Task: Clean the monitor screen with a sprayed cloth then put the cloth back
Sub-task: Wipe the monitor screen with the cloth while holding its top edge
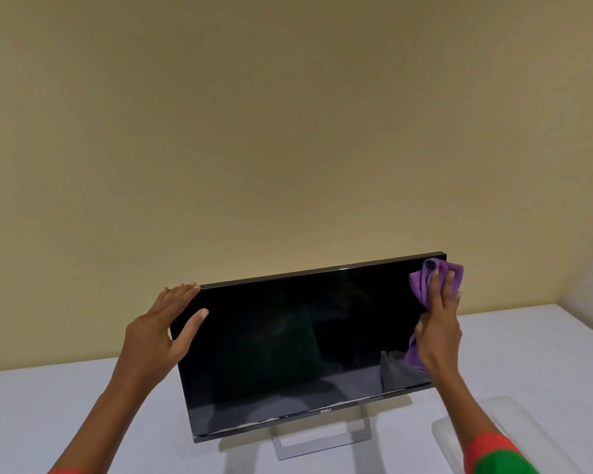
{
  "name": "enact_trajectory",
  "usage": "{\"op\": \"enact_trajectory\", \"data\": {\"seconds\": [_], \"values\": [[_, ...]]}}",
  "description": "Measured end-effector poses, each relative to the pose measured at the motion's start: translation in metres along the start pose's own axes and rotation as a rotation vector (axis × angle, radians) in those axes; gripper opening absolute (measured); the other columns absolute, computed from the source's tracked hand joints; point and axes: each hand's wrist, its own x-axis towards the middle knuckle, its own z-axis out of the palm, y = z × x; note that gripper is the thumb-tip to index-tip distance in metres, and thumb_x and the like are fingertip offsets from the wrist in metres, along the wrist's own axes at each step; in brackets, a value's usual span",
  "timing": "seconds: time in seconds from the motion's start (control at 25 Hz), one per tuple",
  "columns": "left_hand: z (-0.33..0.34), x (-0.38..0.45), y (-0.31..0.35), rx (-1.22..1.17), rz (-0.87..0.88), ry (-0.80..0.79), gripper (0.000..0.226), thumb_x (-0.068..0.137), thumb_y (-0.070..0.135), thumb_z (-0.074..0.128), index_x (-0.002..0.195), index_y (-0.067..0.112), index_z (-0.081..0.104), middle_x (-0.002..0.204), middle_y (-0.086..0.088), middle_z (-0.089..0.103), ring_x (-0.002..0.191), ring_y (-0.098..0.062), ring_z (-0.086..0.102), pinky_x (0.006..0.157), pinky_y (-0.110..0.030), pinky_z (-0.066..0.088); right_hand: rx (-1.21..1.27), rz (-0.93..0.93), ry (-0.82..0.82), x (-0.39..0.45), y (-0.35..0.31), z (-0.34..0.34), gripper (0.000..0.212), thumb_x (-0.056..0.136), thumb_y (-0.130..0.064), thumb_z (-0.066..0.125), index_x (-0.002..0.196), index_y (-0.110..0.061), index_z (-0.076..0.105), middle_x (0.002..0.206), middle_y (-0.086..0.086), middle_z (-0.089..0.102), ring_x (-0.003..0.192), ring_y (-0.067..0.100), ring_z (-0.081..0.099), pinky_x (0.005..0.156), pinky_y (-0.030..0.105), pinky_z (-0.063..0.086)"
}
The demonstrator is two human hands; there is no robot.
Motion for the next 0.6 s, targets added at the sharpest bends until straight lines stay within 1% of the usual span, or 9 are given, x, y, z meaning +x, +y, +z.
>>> {"op": "enact_trajectory", "data": {"seconds": [0.12, 0.2, 0.28, 0.32, 0.36, 0.4, 0.44, 0.52, 0.6], "values": [[0.0, 0.0, -0.002, -0.002, 0.004, -0.006, 0.042, 0.082, 0.029, 0.065, 0.123, 0.029, 0.058, 0.133, 0.005, 0.055, 0.132, -0.016, 0.033, 0.085, -0.042, 0.051, 0.065, 0.046, 0.015, -0.015, -0.016, 0.011, 0.086, 0.081, 0.018, 0.041, 0.151, -0.024, 0.015, 0.161, -0.002, 0.005, 0.147, 0.036, 0.006, 0.091, 0.056, 0.047], [0.0, 0.001, -0.003, 0.004, 0.013, -0.014, 0.042, 0.082, 0.031, 0.064, 0.123, 0.029, 0.057, 0.133, 0.005, 0.055, 0.132, -0.016, 0.033, 0.086, -0.041, 0.05, 0.068, -0.012, 0.003, -0.036, -0.033, 0.024, 0.085, 0.08, 0.013, 0.047, 0.151, -0.021, 0.014, 0.16, 0.007, 0.011, 0.146, 0.035, 0.01, 0.108, 0.06, 0.033], [-0.001, 0.002, -0.002, 0.003, 0.014, -0.013, 0.041, 0.082, 0.032, 0.063, 0.123, 0.028, 0.057, 0.133, 0.005, 0.055, 0.133, -0.015, 0.033, 0.09, -0.041, 0.049, -0.007, -0.078, -0.038, -0.061, -0.055, 0.041, 0.094, 0.077, 0.013, 0.05, 0.151, -0.021, 0.004, 0.161, 0.008, 0.006, 0.147, 0.035, 0.006, 0.115, 0.058, 0.021], [-0.002, 0.002, -0.002, -0.001, 0.009, -0.013, 0.041, 0.083, 0.032, 0.063, 0.123, 0.028, 0.057, 0.134, 0.005, 0.055, 0.133, -0.016, 0.034, 0.092, -0.042, 0.048, -0.074, -0.102, -0.062, -0.073, -0.066, 0.052, 0.101, 0.075, 0.016, 0.05, 0.151, -0.025, -0.003, 0.161, 0.005, 0.0, 0.147, 0.035, 0.002, 0.116, 0.057, 0.02], [-0.002, 0.002, -0.001, -0.003, 0.006, -0.016, 0.041, 0.083, 0.032, 0.063, 0.123, 0.027, 0.057, 0.134, 0.005, 0.055, 0.133, -0.016, 0.034, 0.094, -0.043, 0.047, -0.139, -0.139, -0.077, -0.086, -0.077, 0.061, 0.107, 0.072, 0.019, 0.051, 0.15, -0.028, -0.005, 0.161, 0.002, -0.003, 0.146, 0.035, 0.001, 0.115, 0.056, 0.023], [-0.002, 0.002, -0.001, 0.0, 0.007, -0.022, 0.04, 0.084, 0.032, 0.062, 0.123, 0.027, 0.057, 0.134, 0.004, 0.055, 0.133, -0.017, 0.034, 0.094, -0.043, 0.047, -0.2, -0.207, -0.081, -0.097, -0.087, 0.069, 0.111, 0.066, 0.022, 0.054, 0.15, -0.027, 0.001, 0.16, 0.001, 0.002, 0.145, 0.038, 0.006, 0.112, 0.057, 0.03], [-0.003, 0.002, 0.0, 0.003, 0.01, -0.028, 0.04, 0.084, 0.031, 0.062, 0.124, 0.026, 0.057, 0.134, 0.004, 0.054, 0.133, -0.017, 0.034, 0.095, -0.044, 0.046, -0.264, -0.299, -0.082, -0.108, -0.096, 0.076, 0.112, 0.059, 0.023, 0.058, 0.15, -0.024, 0.012, 0.159, 0.002, 0.012, 0.143, 0.041, 0.015, 0.106, 0.058, 0.037], [-0.003, 0.001, 0.0, 0.002, 0.01, -0.036, 0.038, 0.086, 0.03, 0.06, 0.124, 0.025, 0.057, 0.134, 0.003, 0.054, 0.134, -0.018, 0.035, 0.096, -0.044, 0.045, -0.381, -0.525, -0.082, -0.124, -0.101, 0.085, 0.106, 0.053, 0.02, 0.065, 0.146, -0.02, 0.033, 0.153, 0.004, 0.033, 0.136, 0.045, 0.031, 0.097, 0.061, 0.044], [-0.004, 0.0, -0.001, -0.003, 0.006, -0.036, 0.037, 0.087, 0.028, 0.059, 0.124, 0.025, 0.057, 0.134, 0.003, 0.055, 0.134, -0.019, 0.035, 0.097, -0.043, 0.044, -0.473, -0.809, -0.121, -0.132, -0.094, 0.087, 0.088, 0.063, 0.008, 0.066, 0.142, -0.022, 0.042, 0.149, 0.002, 0.041, 0.133, 0.044, 0.038, 0.094, 0.064, 0.045]]}}
